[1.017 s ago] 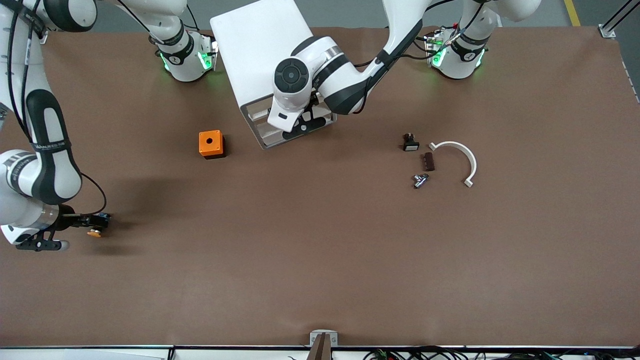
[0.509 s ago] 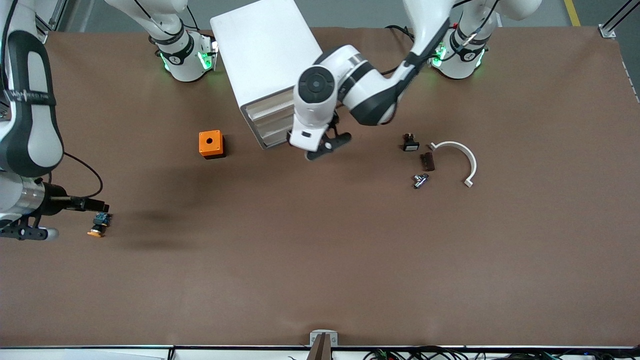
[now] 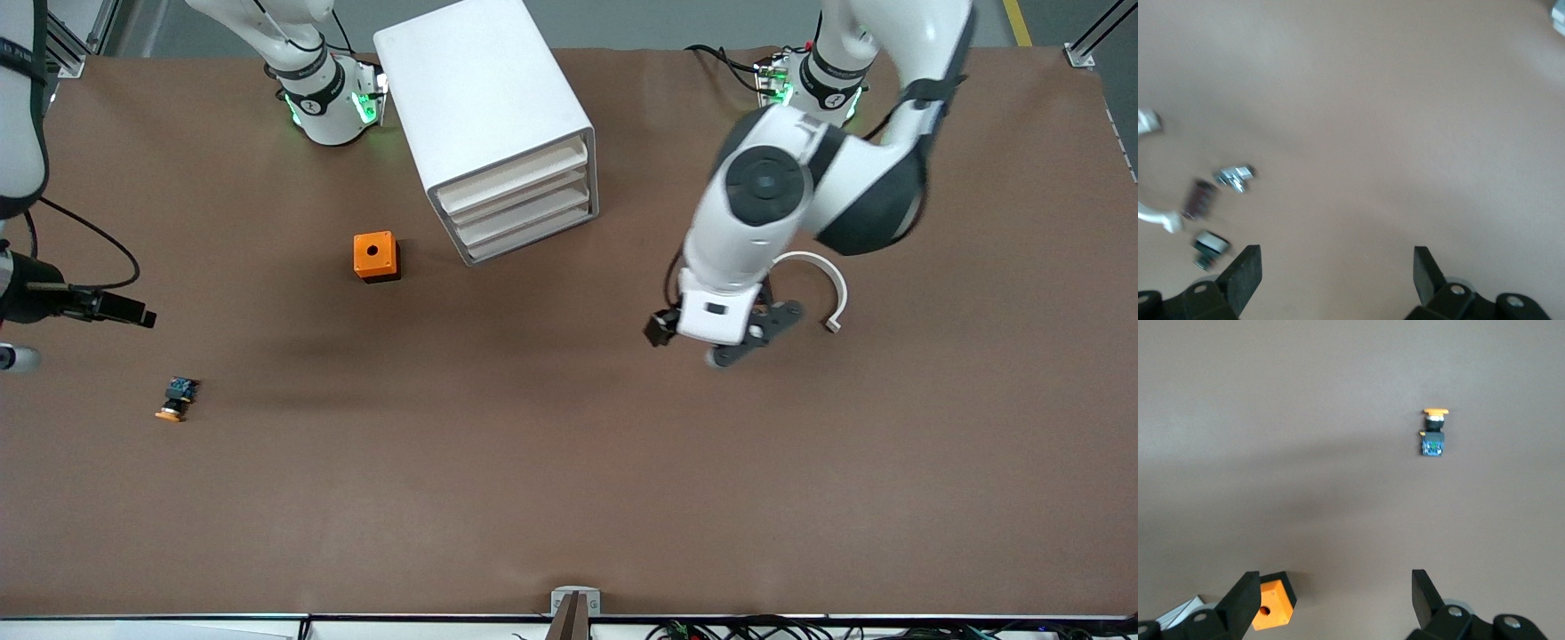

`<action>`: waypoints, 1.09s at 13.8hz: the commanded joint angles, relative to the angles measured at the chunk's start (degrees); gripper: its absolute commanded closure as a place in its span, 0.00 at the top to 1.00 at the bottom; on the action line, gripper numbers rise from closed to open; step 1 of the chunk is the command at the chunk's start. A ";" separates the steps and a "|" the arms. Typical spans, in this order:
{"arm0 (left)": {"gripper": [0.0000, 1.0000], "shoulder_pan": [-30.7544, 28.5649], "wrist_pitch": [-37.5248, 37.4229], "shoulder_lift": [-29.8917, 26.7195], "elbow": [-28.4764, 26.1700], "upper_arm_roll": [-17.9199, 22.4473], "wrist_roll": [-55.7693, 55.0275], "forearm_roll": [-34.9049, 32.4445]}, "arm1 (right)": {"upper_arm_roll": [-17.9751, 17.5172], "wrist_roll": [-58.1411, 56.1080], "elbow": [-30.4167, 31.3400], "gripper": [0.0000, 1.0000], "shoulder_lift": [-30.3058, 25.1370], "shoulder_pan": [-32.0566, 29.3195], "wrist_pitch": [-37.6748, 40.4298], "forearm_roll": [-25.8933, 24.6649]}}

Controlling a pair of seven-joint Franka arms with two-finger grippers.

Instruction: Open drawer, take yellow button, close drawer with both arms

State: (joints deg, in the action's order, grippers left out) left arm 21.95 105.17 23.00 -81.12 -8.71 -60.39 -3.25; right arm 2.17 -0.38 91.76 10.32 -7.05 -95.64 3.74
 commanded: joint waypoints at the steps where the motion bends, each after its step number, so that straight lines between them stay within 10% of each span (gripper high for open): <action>1: 1.00 -6.46 -5.83 -7.51 -1.76 -0.60 9.46 -1.06 | 0.03 2.57 1.14 1.00 -3.19 0.55 2.03 -0.93; 15: 0.99 -25.56 -22.20 -27.38 -7.10 0.97 53.43 -0.10 | 0.29 2.75 -2.64 1.00 -2.58 5.12 2.39 -4.71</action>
State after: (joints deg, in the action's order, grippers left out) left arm -2.90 82.82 0.93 -82.69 -8.24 -11.32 -3.35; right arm 2.64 1.29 90.12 7.62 -1.96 -93.82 -0.43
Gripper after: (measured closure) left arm 0.004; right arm 0.000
